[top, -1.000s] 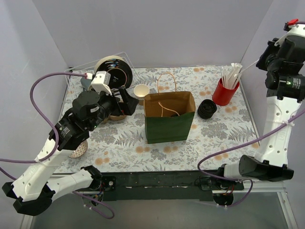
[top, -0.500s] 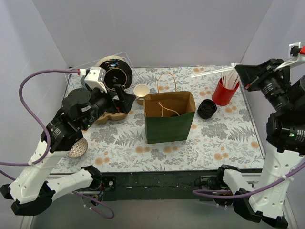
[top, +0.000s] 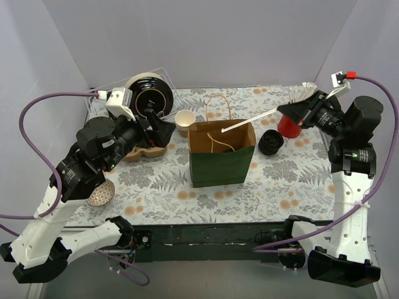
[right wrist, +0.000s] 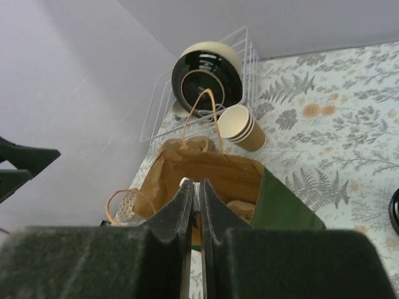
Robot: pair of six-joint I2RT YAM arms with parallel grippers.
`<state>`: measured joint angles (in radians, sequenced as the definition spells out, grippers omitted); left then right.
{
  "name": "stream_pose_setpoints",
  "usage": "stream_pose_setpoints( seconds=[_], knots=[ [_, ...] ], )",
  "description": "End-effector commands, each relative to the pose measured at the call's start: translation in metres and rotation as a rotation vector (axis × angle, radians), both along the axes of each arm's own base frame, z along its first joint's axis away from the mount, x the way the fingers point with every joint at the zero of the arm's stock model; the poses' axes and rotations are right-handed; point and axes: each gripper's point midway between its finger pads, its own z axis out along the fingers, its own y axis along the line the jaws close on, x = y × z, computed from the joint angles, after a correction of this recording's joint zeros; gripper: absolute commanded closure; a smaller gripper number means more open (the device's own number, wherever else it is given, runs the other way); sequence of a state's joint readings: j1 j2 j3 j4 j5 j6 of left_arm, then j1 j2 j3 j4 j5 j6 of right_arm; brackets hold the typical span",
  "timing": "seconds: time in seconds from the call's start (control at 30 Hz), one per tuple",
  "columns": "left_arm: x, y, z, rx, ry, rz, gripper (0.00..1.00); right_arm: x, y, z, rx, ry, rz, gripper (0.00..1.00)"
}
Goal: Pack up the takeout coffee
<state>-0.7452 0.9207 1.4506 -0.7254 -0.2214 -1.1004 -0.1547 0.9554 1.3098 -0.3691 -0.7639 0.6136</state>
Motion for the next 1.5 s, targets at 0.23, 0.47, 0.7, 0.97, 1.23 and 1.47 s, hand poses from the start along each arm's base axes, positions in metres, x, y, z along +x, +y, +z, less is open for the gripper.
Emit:
stream_pose_setpoints(
  seconds=[0.23,0.47,0.7,0.97,1.23,1.47],
  knots=[
    [0.001,-0.001,0.005,-0.049,0.008,0.014,0.02,0.01,0.087,-0.019,-0.056,-0.028,0.121,0.99],
    [0.0,0.006,0.01,-0.028,-0.02,0.026,0.02,0.026,0.105,-0.035,-0.074,0.004,0.107,0.99],
    [-0.003,0.014,0.012,-0.017,-0.039,0.044,0.02,0.031,0.118,-0.079,-0.146,0.124,0.093,0.93],
    [-0.003,0.013,0.012,-0.011,-0.049,0.038,0.02,0.028,0.101,-0.075,-0.224,0.159,0.018,0.4],
    [0.002,0.012,0.031,-0.032,-0.105,0.042,0.02,-0.004,0.09,-0.026,-0.263,0.156,0.063,0.15],
    [-0.005,-0.001,0.057,-0.148,-0.169,-0.027,0.02,-0.044,0.076,0.028,-0.178,0.039,0.068,0.01]
  ],
)
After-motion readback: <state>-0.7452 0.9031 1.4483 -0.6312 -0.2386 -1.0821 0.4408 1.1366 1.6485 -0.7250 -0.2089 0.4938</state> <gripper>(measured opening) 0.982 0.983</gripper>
